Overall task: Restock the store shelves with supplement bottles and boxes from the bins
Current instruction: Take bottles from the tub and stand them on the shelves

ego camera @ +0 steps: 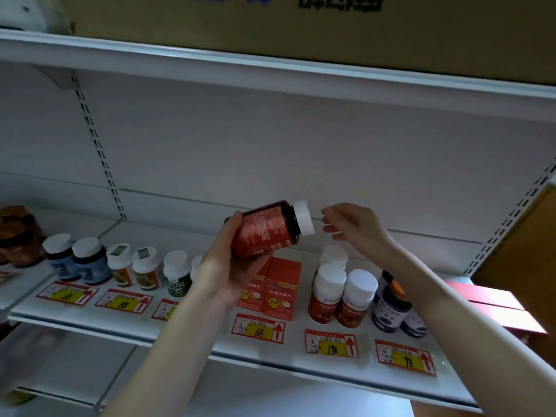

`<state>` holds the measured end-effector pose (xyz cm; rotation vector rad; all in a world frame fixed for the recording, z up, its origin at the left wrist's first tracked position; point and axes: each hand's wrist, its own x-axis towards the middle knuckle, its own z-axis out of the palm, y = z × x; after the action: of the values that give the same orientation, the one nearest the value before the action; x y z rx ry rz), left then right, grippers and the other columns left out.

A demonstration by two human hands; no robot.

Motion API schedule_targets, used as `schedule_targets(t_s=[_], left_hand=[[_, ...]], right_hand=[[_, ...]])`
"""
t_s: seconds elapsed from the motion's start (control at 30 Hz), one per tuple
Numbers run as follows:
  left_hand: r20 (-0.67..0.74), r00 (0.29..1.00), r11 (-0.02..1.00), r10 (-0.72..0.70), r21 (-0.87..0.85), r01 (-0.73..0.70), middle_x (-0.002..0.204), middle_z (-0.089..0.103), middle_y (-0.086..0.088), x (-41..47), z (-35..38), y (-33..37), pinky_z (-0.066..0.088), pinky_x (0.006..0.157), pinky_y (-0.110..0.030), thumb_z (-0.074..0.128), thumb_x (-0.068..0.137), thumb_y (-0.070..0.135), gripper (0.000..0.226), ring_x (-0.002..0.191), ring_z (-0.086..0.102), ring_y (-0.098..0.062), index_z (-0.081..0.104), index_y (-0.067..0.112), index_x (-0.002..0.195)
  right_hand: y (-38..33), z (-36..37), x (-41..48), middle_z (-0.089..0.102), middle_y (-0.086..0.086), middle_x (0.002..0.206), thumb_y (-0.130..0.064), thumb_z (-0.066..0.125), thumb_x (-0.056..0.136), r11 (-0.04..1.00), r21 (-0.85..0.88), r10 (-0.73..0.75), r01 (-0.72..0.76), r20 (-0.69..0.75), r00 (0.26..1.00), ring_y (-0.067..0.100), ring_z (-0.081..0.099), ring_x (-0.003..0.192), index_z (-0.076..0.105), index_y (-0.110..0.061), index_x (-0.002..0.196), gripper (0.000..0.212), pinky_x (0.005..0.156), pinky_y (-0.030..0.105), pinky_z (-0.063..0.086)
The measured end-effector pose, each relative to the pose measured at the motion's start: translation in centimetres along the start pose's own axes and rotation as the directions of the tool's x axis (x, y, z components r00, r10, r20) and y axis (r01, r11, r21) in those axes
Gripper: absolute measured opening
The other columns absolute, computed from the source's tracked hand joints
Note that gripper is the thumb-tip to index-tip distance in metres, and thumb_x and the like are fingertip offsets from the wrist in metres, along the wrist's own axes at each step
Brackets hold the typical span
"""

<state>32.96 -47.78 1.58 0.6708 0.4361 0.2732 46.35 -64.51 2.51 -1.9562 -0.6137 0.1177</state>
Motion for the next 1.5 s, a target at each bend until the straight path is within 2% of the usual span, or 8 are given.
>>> schedule_targets(t_s=[0.2,0.33,0.57,0.73,0.93,1.17,1.33,1.5], left_hand=[[0.045,0.996,0.995,-0.082,-0.06,0.085,0.104,0.062,-0.022,-0.5,0.8,-0.5,0.056,0.071,-0.046,0.061,0.083,0.036,0.042,0.097,0.064,-0.032,0.053,0.002,0.107],[0.081,0.987,0.967,-0.138,0.225,0.117,0.102,0.066,-0.027,-1.4,-1.0,0.1,0.059,0.063,-0.032,0.059,0.071,0.055,0.071,0.079,0.069,-0.029,0.053,-0.004,0.109],[0.131,0.963,0.845,0.235,0.463,-0.269,0.105,0.062,-0.011,-3.7,-4.1,1.4,0.054,0.058,-0.023,0.066,0.064,0.031,0.062,0.081,0.07,-0.023,0.049,0.017,0.122],[0.027,0.961,0.895,0.276,0.357,-0.267,0.107,0.065,-0.016,-5.3,-7.8,4.3,0.059,0.072,-0.037,0.062,0.071,0.033,0.045,0.084,0.069,-0.031,0.057,0.013,0.111],[-0.103,0.955,0.935,0.278,0.256,-0.244,0.082,0.072,-0.015,-7.4,-13.3,9.0,0.059,0.064,-0.032,0.046,0.09,0.04,0.028,0.071,0.07,-0.032,0.06,0.017,0.099],[-0.199,0.883,0.848,0.426,0.427,-0.313,0.083,0.072,-0.012,-10.6,-23.3,17.1,0.051,0.084,-0.039,0.044,0.093,0.04,0.027,0.081,0.067,-0.029,0.064,0.022,0.093],[-0.127,0.848,0.775,0.514,0.492,-0.396,0.093,0.069,-0.007,-13.3,-31.1,23.6,0.055,0.077,-0.034,0.06,0.072,0.039,0.033,0.084,0.069,-0.024,0.06,0.025,0.102],[-0.147,0.802,0.649,0.579,0.679,-0.344,0.104,0.063,0.004,-15.0,-38.2,29.0,0.057,0.079,-0.032,0.077,0.068,0.039,0.051,0.092,0.066,-0.013,0.052,0.029,0.112]], right_hand=[[-3.8,1.9,-1.4,0.064,-0.003,0.1,-0.032,0.058,0.087,0.967,0.255,-0.036,0.006,0.11,0.993,0.009,0.065,0.092,0.054,-0.023,0.115,0.029,0.081,0.027,0.056],[-4.1,2.5,-0.7,0.066,0.008,0.1,-0.034,0.059,0.087,0.92,0.385,0.047,-0.069,0.065,0.997,0.019,0.067,0.091,0.062,-0.016,0.103,0.024,0.081,0.035,0.057],[-5.2,6.8,0.1,0.069,0.005,0.079,-0.06,0.052,0.081,0.987,0.137,0.063,-0.083,0.142,0.988,0.016,0.07,0.07,0.065,-0.011,0.082,0.05,0.058,0.023,0.057],[-7.4,11.8,0.7,0.068,0.006,0.098,-0.056,0.045,0.087,0.962,0.265,-0.023,-0.066,0.32,0.947,0.017,0.067,0.089,0.062,-0.016,0.101,0.046,0.072,0.031,0.057],[-11.3,19.9,0.2,0.066,0.0,0.099,-0.035,0.054,0.089,0.884,0.466,-0.167,-0.04,0.394,0.904,0.015,0.066,0.091,0.062,-0.023,0.096,0.016,0.074,0.029,0.055],[-18.4,31.9,-1.2,0.065,0.0,0.089,-0.025,0.058,0.088,0.869,0.495,-0.21,-0.024,0.412,0.887,0.012,0.064,0.08,0.064,-0.021,0.091,0.008,0.068,0.025,0.056],[-23.9,41.7,-2.1,0.064,-0.002,0.084,-0.023,0.059,0.088,0.865,0.501,-0.231,-0.021,0.436,0.87,0.011,0.062,0.076,0.065,-0.023,0.085,0.007,0.068,0.027,0.053],[-28.8,50.2,-2.2,0.063,-0.001,0.079,-0.026,0.059,0.088,0.885,0.461,-0.238,-0.071,0.577,0.781,0.003,0.059,0.053,0.064,-0.021,0.096,0.011,0.047,0.015,0.045]])
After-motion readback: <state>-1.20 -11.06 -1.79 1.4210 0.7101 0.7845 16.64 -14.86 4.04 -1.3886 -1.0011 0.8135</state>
